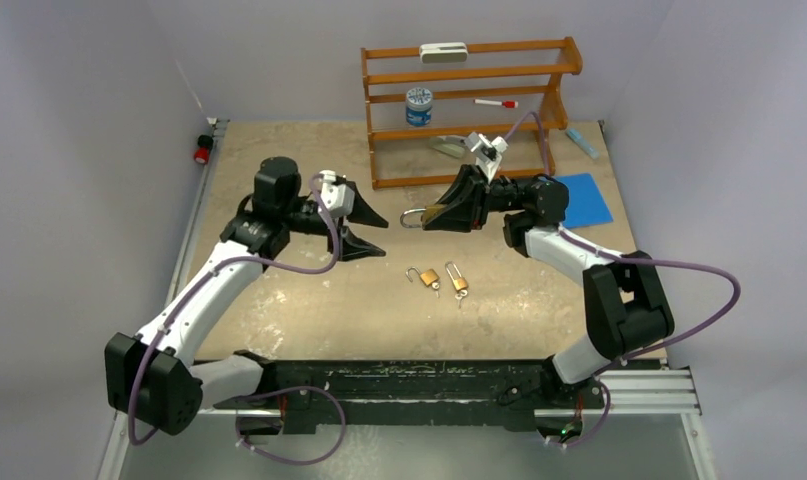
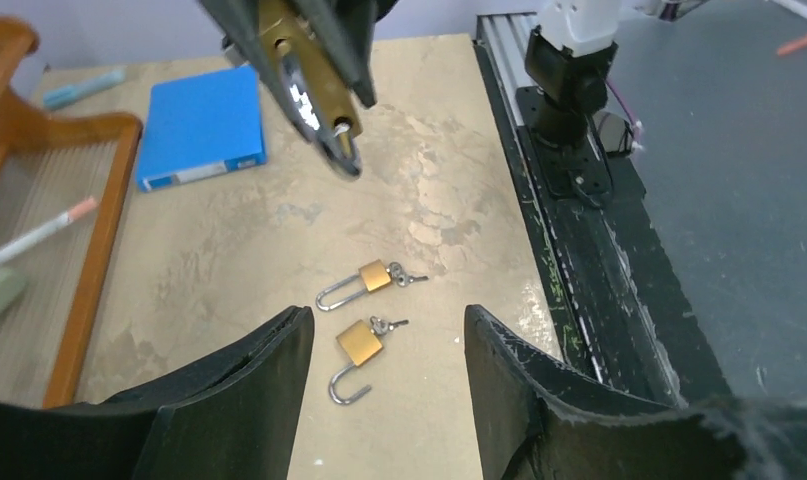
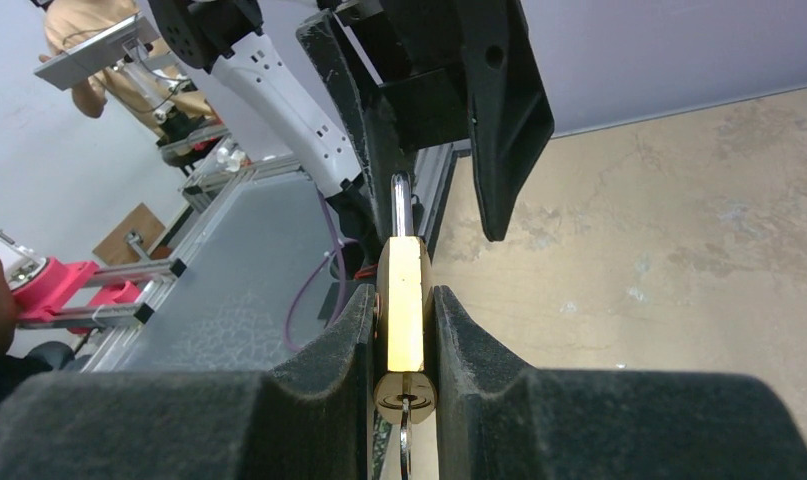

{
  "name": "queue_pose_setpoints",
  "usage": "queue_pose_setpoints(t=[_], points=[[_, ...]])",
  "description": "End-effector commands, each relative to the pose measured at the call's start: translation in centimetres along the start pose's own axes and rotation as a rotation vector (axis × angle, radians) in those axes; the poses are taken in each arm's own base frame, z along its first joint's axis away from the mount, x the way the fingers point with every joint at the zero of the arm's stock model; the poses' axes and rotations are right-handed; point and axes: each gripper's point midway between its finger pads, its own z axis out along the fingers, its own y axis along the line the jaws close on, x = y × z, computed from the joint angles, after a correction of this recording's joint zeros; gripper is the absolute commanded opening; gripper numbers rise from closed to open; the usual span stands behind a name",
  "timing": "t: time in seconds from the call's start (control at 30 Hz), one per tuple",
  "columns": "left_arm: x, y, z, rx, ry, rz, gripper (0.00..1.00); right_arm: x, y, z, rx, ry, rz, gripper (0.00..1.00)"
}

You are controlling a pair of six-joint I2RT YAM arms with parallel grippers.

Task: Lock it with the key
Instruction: Lock the lock.

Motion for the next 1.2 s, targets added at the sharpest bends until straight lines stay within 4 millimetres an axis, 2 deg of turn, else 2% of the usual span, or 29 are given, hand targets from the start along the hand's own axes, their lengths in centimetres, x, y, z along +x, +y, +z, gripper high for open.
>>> queue_pose_setpoints(t=[0.0, 0.17, 0.23, 0.37, 0.53, 0.7, 0.9, 1.17], points=[[0.1, -3.2, -0.7, 0.203, 0.03, 0.157, 0.57, -2.4, 2.5, 0.3, -0.05, -0.065, -0.296, 0.0], [0.7, -3.0, -0.6, 0.282, 0.059, 0.139, 0.58, -2.2, 2.4, 0.2, -0.049, -0.062, -0.288, 0.0], [0.9, -3.6, -0.8, 0.33, 0.062, 0.133, 0.58, -2.1, 2.5, 0.2, -0.048, -0.061, -0.29, 0.0], [0.7, -2.8, -0.5, 0.339, 0.067, 0.09, 0.57, -1.8, 2.3, 0.2, -0.05, -0.054, -0.287, 0.0], [-0.7, -2.6, -0.6, 0.33, 0.061, 0.121, 0.55, -1.2, 1.7, 0.2, -0.04, -0.059, -0.288, 0.0], [-2.0, -1.5, -0.3, 0.32, 0.063, 0.1, 0.51, -0.8, 0.4, 0.5, -0.001, -0.071, -0.287, 0.0], [-2.7, -0.5, 0.3, 0.325, 0.066, 0.076, 0.51, -0.8, 0.2, 1.4, 0.019, -0.047, -0.311, 0.0], [-3.2, -0.7, 1.1, 0.349, 0.064, 0.079, 0.48, -0.8, 0.0, 2.5, 0.009, -0.031, -0.326, 0.0]])
